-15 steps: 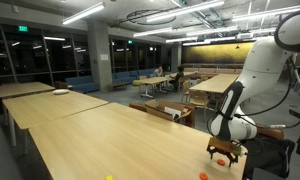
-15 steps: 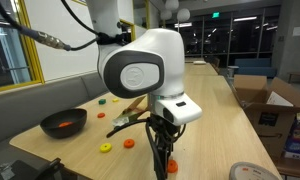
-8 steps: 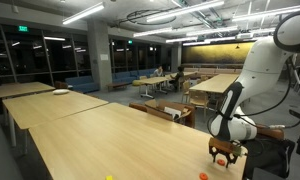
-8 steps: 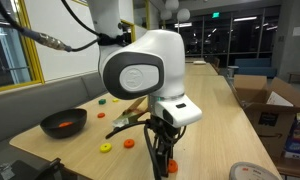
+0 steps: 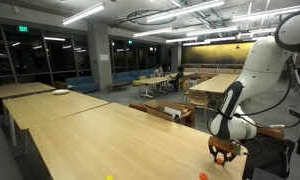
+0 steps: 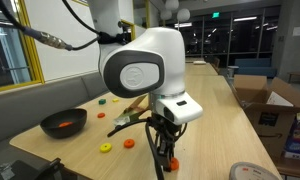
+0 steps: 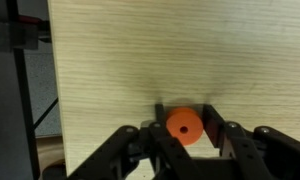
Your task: Put the objects on the right of the table in the black bowl
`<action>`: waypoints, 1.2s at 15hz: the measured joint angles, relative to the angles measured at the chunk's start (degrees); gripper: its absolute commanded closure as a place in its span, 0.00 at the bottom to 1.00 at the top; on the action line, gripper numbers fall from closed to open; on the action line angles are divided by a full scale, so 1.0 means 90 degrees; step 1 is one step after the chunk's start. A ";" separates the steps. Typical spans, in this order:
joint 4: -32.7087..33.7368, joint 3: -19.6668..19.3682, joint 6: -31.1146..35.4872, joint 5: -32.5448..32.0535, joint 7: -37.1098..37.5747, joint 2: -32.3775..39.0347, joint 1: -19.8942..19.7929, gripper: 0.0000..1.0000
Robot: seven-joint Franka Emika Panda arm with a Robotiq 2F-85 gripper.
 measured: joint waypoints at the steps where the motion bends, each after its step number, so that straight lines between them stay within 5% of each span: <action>1: 0.0000 0.0000 0.0000 0.0000 0.0000 0.0000 0.0001 0.74; 5: 0.0048 -0.0064 -0.0001 -0.0235 -0.0051 -0.0035 0.0203 0.74; 11: 0.0362 -0.0403 -0.0140 -0.1760 -0.0057 -0.0641 0.1176 0.74; 18: 0.1445 0.0549 -0.1083 -0.1724 -0.1384 -0.1161 0.1309 0.74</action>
